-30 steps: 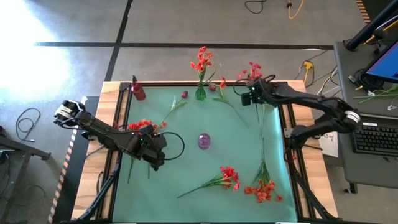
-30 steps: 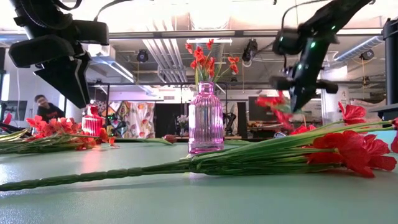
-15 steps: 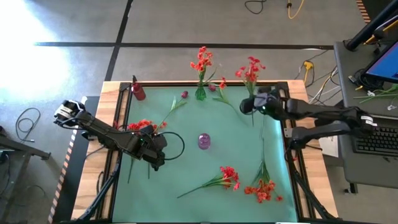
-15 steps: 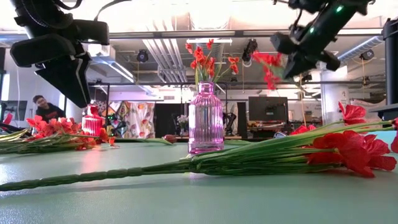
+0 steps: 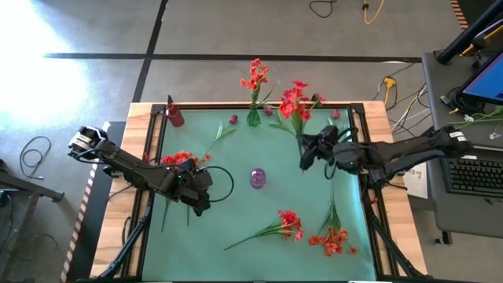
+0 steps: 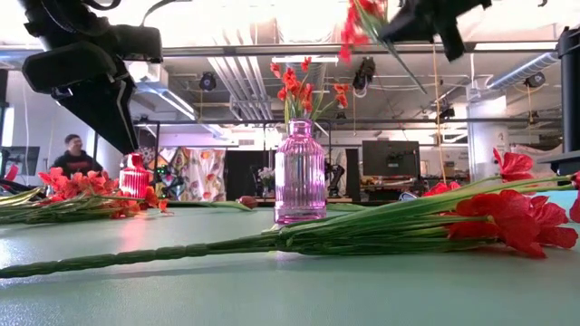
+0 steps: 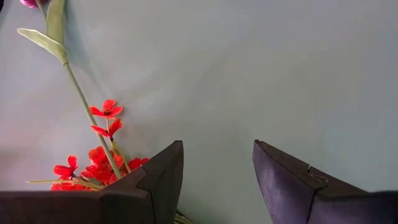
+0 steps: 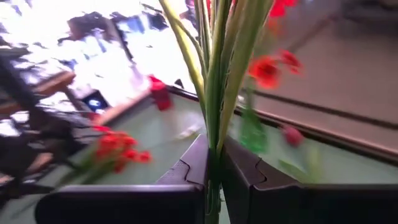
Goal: Sort flowers into vase by color
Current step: Put the orange flowers into the purple vase
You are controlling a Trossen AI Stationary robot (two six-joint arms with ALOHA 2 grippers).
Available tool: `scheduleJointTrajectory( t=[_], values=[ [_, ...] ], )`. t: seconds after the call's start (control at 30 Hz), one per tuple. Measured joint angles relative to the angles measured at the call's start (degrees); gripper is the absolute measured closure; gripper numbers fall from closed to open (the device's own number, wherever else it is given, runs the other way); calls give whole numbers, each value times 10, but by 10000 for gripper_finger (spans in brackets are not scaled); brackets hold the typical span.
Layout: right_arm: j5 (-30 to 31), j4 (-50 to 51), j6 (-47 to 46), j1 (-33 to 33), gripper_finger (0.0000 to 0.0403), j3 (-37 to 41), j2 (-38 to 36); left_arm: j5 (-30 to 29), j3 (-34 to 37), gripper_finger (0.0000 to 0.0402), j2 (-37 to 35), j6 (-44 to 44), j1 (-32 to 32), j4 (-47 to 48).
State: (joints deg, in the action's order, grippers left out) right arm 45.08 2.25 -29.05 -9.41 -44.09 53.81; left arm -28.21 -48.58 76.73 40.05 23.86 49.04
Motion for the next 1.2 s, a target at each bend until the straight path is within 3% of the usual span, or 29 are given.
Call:
scheduleJointTrajectory(
  t=[0.17,0.4,0.73,0.83,1.2],
  values=[
    [-23,-147,125,-41,381,8,38,0,0,223,0,0,0,-2],
    [-200,-484,270,-45,381,59,119,-13,0,223,0,0,0,-3],
    [-216,-861,417,-29,381,97,290,-14,0,223,0,9,0,-5],
    [-215,-917,421,-17,381,97,341,-14,0,223,0,10,0,-5],
    [-215,-922,423,9,381,47,431,-14,-2,223,0,15,0,-4]
  ],
)
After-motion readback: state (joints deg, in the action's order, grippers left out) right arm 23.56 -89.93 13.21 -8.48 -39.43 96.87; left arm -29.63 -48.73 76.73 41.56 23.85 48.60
